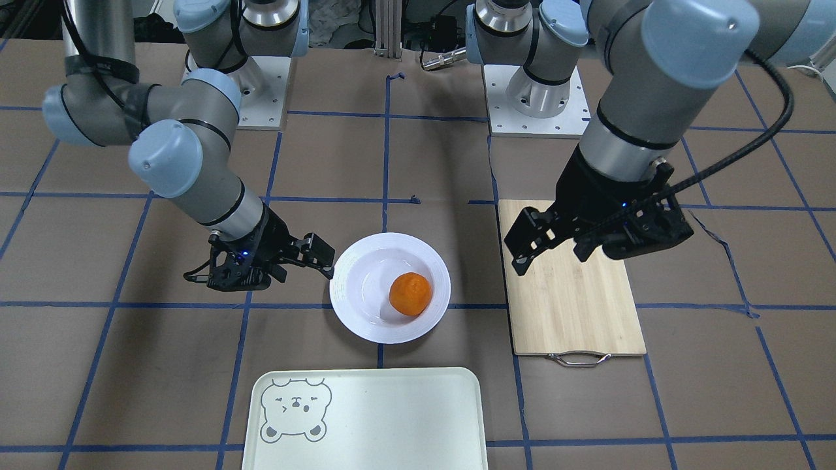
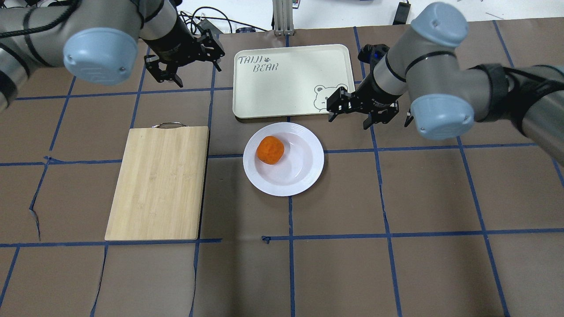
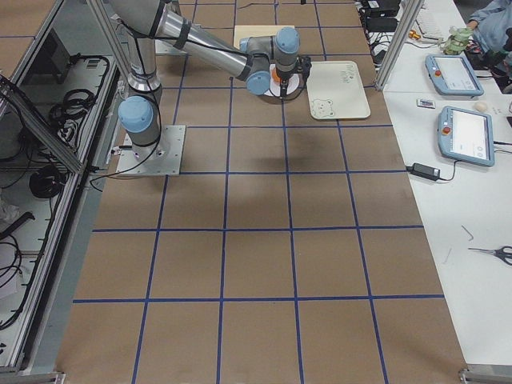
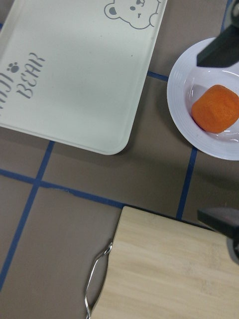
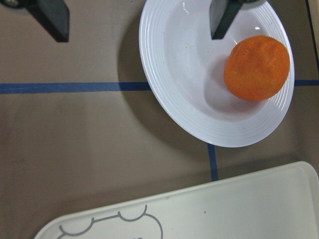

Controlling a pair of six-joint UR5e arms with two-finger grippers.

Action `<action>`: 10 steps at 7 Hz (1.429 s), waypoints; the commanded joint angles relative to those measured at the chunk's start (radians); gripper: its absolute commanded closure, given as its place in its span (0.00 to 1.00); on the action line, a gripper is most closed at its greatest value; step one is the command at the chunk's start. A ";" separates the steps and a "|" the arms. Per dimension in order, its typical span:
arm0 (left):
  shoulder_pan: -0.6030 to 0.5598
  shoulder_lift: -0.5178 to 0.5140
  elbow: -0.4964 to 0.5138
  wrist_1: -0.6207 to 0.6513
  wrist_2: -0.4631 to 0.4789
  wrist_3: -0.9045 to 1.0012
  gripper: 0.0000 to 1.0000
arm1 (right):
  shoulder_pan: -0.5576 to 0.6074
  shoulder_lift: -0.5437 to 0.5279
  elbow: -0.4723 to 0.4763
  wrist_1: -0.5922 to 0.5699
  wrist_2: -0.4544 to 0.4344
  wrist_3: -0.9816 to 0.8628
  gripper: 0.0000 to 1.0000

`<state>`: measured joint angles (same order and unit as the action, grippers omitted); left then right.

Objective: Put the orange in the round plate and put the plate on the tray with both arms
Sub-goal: 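Move the right gripper to the plate rim while the left arm withdraws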

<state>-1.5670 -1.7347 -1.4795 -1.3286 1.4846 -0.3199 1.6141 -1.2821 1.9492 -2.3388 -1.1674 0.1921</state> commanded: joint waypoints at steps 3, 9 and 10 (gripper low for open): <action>0.082 0.089 -0.030 -0.139 0.126 0.159 0.00 | 0.055 0.113 0.057 -0.192 0.029 0.052 0.00; 0.076 0.132 -0.036 -0.143 0.106 0.170 0.00 | 0.093 0.174 0.059 -0.255 0.049 0.139 0.01; 0.076 0.136 -0.036 -0.144 0.108 0.170 0.00 | 0.093 0.175 0.059 -0.255 0.049 0.144 0.10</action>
<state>-1.4910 -1.6041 -1.5150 -1.4717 1.5918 -0.1504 1.7067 -1.1110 2.0079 -2.5927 -1.1184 0.3289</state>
